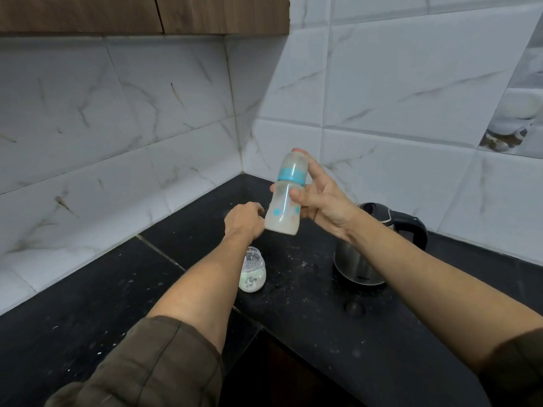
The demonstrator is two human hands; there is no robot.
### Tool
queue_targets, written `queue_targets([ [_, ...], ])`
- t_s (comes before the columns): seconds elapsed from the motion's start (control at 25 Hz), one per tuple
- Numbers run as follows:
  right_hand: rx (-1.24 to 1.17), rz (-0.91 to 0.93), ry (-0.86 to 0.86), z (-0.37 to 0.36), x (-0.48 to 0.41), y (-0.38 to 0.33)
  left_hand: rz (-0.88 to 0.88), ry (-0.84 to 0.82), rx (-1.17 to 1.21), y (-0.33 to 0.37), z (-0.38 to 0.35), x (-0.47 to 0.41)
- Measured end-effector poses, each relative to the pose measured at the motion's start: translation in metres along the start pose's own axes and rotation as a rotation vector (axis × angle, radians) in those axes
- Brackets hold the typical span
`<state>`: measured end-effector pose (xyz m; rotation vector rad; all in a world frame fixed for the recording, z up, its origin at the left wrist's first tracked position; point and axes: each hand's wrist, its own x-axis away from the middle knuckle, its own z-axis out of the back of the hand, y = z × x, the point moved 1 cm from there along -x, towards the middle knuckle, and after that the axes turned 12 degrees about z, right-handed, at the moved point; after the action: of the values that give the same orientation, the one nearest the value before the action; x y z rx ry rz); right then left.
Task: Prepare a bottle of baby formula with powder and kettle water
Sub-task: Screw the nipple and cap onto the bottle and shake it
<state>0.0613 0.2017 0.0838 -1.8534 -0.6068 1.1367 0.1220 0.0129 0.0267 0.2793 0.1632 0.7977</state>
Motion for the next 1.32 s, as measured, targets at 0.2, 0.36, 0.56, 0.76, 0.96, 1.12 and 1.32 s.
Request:
queue_targets([
  [0.2,-0.202,0.075,0.292,0.005,-0.011,-0.003,0.016,0.005,0.031,0.003,0.002,0.002],
  [0.36,-0.077,0.006,-0.027,0.003,-0.004,-0.003,0.008,0.001,0.014,0.004,0.004,0.003],
  [0.56,-0.301,0.073,0.232,0.011,-0.016,-0.004,0.004,0.001,0.032,0.006,0.007,0.003],
  [0.76,-0.206,-0.017,-0.127,0.009,-0.007,0.001,-0.011,0.004,0.007,0.014,0.014,0.006],
  [0.96,-0.301,0.039,0.14,0.011,-0.015,-0.005,-0.003,0.018,0.008,0.016,0.011,0.008],
  [1.12,-0.106,-0.096,-0.127,0.01,-0.001,0.002,-0.024,0.011,-0.011,0.017,0.01,0.008],
  [1.32,-0.183,-0.033,0.458,0.023,-0.019,0.017,0.001,-0.001,0.028,0.017,0.003,0.008],
])
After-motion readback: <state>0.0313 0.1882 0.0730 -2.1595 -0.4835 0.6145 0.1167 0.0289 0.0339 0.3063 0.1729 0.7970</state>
